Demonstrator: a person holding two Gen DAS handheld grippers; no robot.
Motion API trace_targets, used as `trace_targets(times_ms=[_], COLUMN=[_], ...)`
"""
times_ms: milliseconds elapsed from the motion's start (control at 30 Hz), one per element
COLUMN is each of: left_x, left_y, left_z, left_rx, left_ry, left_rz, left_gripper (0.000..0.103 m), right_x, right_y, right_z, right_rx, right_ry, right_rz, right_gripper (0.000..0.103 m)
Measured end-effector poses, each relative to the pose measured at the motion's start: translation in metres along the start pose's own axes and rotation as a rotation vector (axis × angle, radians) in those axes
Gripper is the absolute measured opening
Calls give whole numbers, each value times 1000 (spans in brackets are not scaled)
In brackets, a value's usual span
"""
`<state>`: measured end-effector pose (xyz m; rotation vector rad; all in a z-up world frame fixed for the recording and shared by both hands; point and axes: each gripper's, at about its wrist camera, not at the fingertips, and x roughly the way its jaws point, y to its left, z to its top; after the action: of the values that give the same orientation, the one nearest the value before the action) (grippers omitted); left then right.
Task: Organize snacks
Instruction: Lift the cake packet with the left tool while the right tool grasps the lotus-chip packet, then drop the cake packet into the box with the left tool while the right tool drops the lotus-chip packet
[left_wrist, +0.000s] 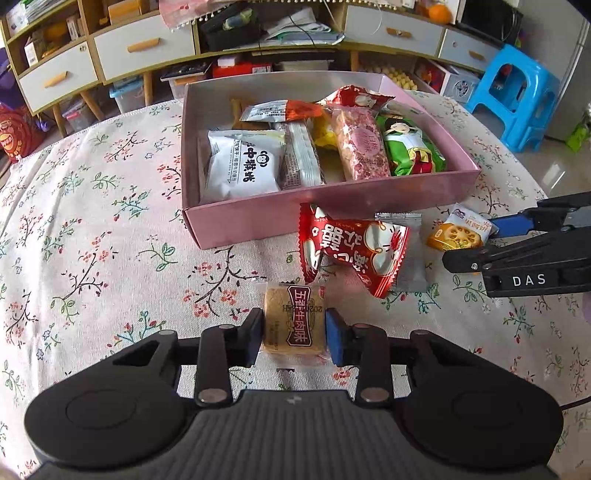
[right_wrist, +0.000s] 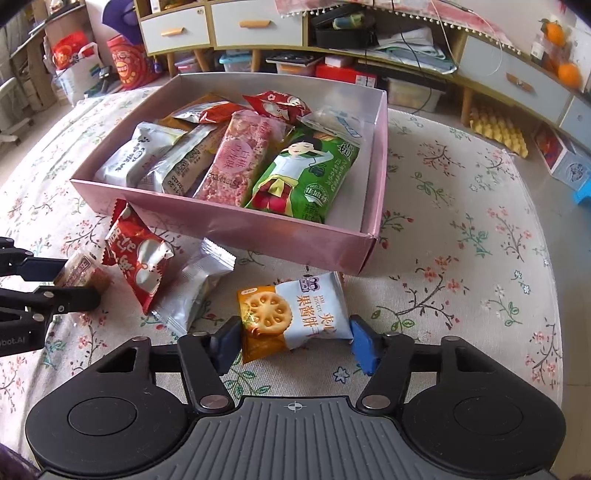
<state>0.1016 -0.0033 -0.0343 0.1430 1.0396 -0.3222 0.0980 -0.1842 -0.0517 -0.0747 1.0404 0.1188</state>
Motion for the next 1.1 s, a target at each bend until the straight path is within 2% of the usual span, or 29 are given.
trace_targets(times_ms=[300, 533, 867, 1100], left_x=[-7, -19, -35, -40], left_y=[8, 15, 27, 29], left_z=[2, 8, 21, 35], left_rx=[-38, -75, -144, -183], left_ry=[12, -11, -82, -152], left_rz=[-20, -39, -55, -66], left_gripper=[32, 32, 32, 32], right_x=[-13, -26, -47, -52], right_y=[-17, -26, -35, -29], right_z=[2, 5, 19, 34], right_rx=[128, 217, 348, 381], right_ry=[34, 44, -15, -83], right_rz=[66, 100, 190, 240], right_gripper=[60, 60, 60, 60])
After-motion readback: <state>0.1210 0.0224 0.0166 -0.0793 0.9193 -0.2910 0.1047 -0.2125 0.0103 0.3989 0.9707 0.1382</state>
